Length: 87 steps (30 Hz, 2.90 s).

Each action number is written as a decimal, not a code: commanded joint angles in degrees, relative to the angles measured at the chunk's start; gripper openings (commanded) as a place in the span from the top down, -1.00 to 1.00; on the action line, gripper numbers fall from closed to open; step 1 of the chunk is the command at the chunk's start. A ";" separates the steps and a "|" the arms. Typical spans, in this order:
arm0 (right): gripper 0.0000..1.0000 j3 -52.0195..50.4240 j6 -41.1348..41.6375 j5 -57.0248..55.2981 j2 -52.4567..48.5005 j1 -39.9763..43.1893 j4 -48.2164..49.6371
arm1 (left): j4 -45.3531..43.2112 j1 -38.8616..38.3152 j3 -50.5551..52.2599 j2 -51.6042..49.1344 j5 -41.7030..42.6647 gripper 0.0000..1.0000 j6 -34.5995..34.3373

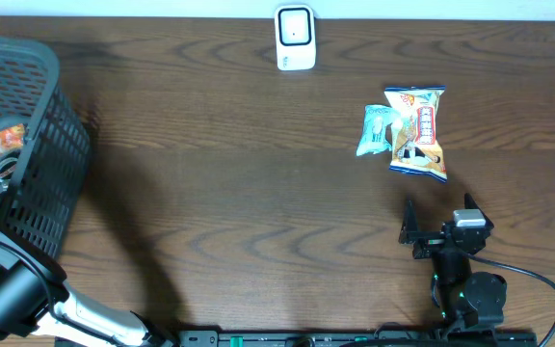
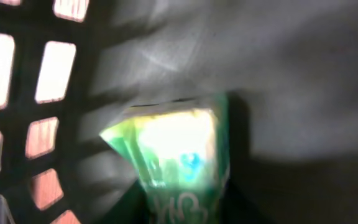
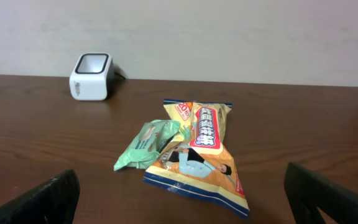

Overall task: Scan the item barcode
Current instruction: 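Carry the green tissue pack to the scanner, then release the green tissue pack left of the wipes, then reach into the basket and grasp the orange Kleenex pack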

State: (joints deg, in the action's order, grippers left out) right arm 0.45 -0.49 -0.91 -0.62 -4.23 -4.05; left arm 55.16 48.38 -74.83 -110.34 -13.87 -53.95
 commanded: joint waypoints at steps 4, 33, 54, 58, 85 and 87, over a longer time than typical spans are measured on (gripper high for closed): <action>-0.99 -0.15 -0.42 -0.22 0.33 0.17 -0.20 | 0.15 0.37 -3.37 0.87 -0.11 0.85 5.42; -0.99 -0.15 -0.42 -0.22 0.33 0.17 -0.20 | -26.12 -44.26 -19.41 30.16 36.96 0.85 17.51; -0.98 -0.15 -0.42 -0.22 0.33 0.17 -0.17 | -38.25 -81.59 -19.41 -6.10 19.63 0.43 21.57; -0.99 -0.15 -0.42 -0.22 0.33 0.17 -0.20 | -40.33 -84.56 -19.43 -7.48 20.74 -0.15 20.26; -0.99 -0.15 -0.42 -0.22 0.33 0.17 -0.17 | -7.48 -46.99 -19.43 31.93 13.79 -0.63 31.87; -0.98 -0.15 -0.42 -0.22 0.33 0.17 -0.20 | -6.38 -42.80 -19.43 33.33 13.77 -0.63 31.87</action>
State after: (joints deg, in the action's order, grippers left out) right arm 0.45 -0.49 -0.91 -0.62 -4.23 -4.03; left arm 47.68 0.62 -94.26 -79.75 0.86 -22.85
